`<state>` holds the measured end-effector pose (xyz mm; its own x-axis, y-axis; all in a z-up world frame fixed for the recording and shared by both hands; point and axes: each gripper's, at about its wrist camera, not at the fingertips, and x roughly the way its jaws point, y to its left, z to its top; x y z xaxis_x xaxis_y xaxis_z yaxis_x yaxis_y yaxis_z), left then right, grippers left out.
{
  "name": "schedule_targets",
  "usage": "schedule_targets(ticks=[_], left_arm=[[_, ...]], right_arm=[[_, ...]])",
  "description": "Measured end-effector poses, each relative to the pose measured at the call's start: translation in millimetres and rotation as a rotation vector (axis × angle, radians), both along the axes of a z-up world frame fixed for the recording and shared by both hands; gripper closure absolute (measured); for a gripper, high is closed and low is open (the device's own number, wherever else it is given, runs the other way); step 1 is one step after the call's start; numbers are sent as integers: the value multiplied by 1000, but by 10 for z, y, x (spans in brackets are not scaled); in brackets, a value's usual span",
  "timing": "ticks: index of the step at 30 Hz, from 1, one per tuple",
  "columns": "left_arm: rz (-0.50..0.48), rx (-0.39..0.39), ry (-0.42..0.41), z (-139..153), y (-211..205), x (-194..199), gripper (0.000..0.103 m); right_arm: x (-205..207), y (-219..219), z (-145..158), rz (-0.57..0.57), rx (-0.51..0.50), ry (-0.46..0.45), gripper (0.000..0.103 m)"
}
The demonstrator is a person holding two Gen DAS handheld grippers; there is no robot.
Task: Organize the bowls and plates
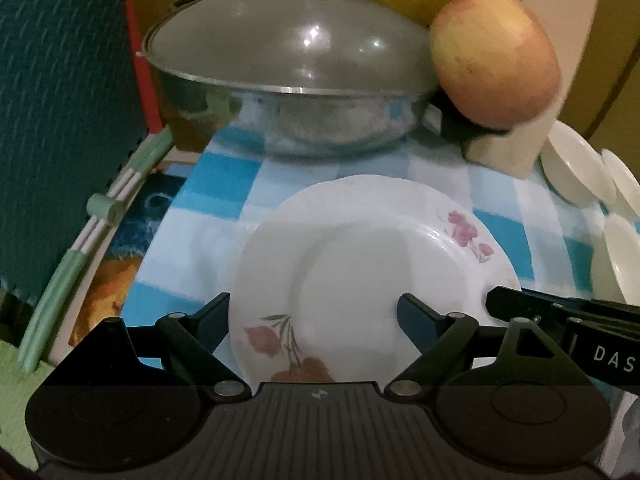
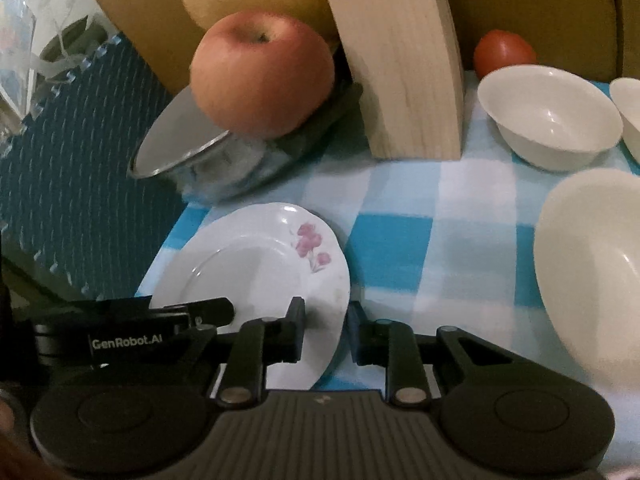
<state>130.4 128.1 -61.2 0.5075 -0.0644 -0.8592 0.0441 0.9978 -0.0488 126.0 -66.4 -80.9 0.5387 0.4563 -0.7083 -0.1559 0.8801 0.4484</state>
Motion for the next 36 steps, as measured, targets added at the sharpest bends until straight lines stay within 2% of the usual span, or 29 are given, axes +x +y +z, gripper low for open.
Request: schedule_targets(ticks=[6,9,12,15,17,20,23,25,27,36], left_arm=[[-40,5,0,11,-2,-219,11],[-24,30,-19,10,5,-209,9],[8,56,-36,-9,45,-202,2],[26,9,-14,-43,115,-166,1],[10,8,-7,-37,90,-163,1],[-59,7,-6,-31,-48,-205,2],[-34,13,-4,-21,-90,-244,3],[-17,5,-12,1,-60,-257,12],[-3,0,-13,16,-36,-269,16],[-27,3,-42,96,-131,-391,18]], right_arm=[[-255,-70,-24,30,39,6,80],[-285,-63,-23,34,37,-13,80],[-284,-87,-37,26,58,-16,79],[-282,-97,-43,36,65,-25,79],[-277,-96,-44,38,62,-24,80],[-276,-123,-56,26,79,-16,82],[-275,-148,-60,9,94,-4,82],[-305,-130,-43,12,73,-7,82],[-333,-120,-32,13,58,-12,82],[-445,-193,33,-14,55,-25,82]])
